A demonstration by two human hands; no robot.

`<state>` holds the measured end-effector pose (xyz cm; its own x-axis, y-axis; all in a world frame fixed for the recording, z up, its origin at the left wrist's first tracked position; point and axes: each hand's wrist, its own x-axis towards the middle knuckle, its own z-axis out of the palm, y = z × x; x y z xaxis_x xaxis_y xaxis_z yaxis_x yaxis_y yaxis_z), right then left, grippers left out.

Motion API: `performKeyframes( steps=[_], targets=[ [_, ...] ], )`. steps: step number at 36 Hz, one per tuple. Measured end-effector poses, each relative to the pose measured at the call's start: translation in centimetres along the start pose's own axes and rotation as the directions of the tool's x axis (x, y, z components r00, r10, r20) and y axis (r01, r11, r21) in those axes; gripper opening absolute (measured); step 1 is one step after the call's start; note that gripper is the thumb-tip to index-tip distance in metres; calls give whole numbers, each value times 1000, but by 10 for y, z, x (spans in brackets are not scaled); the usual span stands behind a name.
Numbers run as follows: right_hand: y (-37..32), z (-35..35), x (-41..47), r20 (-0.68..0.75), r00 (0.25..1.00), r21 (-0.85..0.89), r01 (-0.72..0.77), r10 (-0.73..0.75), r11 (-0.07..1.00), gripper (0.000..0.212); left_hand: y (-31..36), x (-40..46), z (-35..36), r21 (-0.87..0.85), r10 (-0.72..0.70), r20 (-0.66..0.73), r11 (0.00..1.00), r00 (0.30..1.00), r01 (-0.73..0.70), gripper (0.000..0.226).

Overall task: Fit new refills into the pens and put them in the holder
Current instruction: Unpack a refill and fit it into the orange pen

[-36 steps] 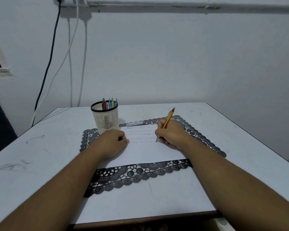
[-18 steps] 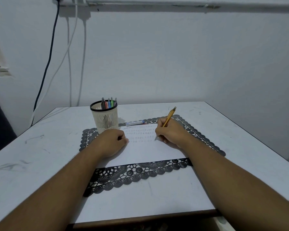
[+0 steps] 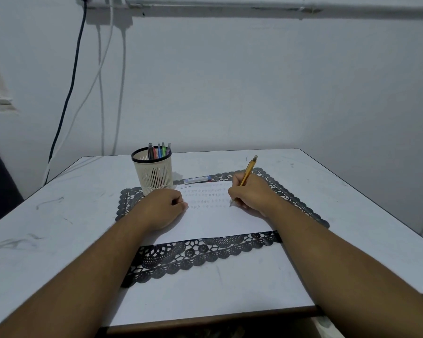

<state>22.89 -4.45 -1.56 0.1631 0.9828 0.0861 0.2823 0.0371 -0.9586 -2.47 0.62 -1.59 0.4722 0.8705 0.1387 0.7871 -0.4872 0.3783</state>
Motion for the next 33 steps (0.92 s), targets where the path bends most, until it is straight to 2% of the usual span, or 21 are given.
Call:
performKeyframes(
  steps=[6, 12, 17, 21, 23, 24, 26, 28, 30, 33],
  targets=[
    [-4, 2, -3, 3, 1000, -16, 14, -14, 1000, 26, -1, 1, 0, -17, 0, 0, 1000, 1000, 0, 37],
    [-2, -1, -2, -17, 1000, -16, -13, 12, 1000, 29, -1, 1, 1, -28, 2, -5, 1000, 1000, -2, 35],
    [-6, 2, -8, 37, 999, -21, 4, -3, 1000, 32, -1, 0, 1, -26, 2, -8, 1000, 1000, -3, 35],
    [-5, -3, -6, 18, 1000, 111, -26, 24, 994, 25, 0, 0, 2, -26, -6, 3, 1000, 1000, 6, 34],
    [-6, -9, -4, -52, 998, 183, -25, 35, 983, 21, 3, -2, 1, -32, -1, -73, 1000, 997, -2, 33],
    [-6, -11, -2, -86, 995, 218, -24, 44, 976, 20, 6, -3, -2, -21, 10, -176, 1000, 984, -14, 31],
    [-9, -12, 2, -141, 988, 222, -25, 57, 975, 18, 11, -7, -11, -16, 43, -458, 998, 888, -57, 26],
    [-13, -9, 6, -154, 985, 215, -46, 80, 975, 12, 14, -10, -19, -70, 51, -673, 989, 738, -133, 22],
    [-21, -4, 10, -97, 989, 295, -81, 114, 952, 3, 13, -9, -22, -114, 47, -775, 970, 631, -213, 16],
    [-43, 7, 15, 14, 990, 440, -130, 138, 889, 13, 5, -4, -20, -200, -35, -842, 947, 538, -251, 10]
  ],
)
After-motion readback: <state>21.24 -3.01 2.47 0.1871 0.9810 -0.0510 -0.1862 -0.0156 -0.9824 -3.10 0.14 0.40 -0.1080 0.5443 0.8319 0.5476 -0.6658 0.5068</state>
